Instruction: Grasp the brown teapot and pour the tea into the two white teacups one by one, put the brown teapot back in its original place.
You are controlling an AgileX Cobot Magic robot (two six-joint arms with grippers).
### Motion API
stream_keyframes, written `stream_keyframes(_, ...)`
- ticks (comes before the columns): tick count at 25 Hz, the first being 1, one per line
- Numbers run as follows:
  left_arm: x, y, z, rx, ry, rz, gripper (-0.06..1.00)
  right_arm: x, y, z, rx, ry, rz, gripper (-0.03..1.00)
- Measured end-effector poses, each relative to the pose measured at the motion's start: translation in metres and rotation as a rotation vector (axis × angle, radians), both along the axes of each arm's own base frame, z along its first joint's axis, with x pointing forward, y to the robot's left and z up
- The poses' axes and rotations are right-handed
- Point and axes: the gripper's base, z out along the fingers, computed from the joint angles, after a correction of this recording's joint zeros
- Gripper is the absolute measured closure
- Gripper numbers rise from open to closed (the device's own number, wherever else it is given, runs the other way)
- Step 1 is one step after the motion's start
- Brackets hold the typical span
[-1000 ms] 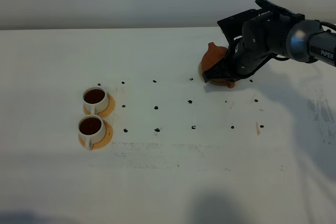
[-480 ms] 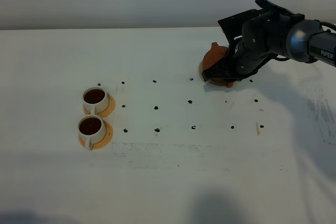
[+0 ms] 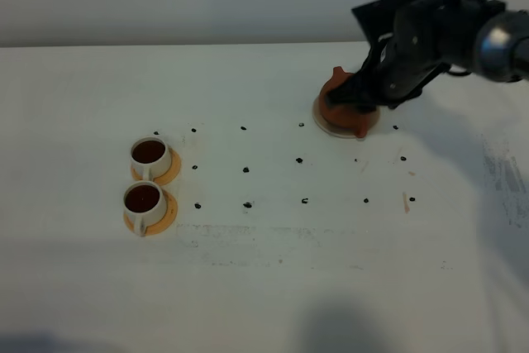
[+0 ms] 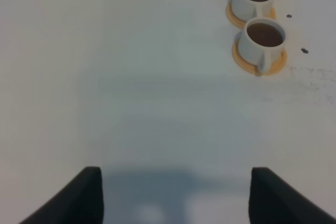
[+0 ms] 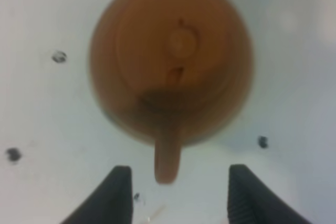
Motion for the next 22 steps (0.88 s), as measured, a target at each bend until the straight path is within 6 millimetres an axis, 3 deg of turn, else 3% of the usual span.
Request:
stream_keyframes(4, 0.0, 0.0, 0.0, 0.0, 0.0, 0.0, 0.38, -0.024, -0.012, 0.042, 0.028, -0.056, -0.001, 0.62)
stream_keyframes(10, 0.0, 0.0, 0.0, 0.0, 0.0, 0.0, 0.38, -0.085, -0.043, 0.088, 0.062, -0.119, -0.004, 0.68)
stream_keyframes(14, 0.0, 0.0, 0.0, 0.0, 0.0, 0.0, 0.38, -0.135, -0.069, 0.103, 0.094, -0.143, -0.035, 0.73)
stream_keyframes(22, 0.0, 0.0, 0.0, 0.0, 0.0, 0.0, 0.38, -0.234, -0.12, 0.109, 0.101, -0.092, -0.089, 0.76)
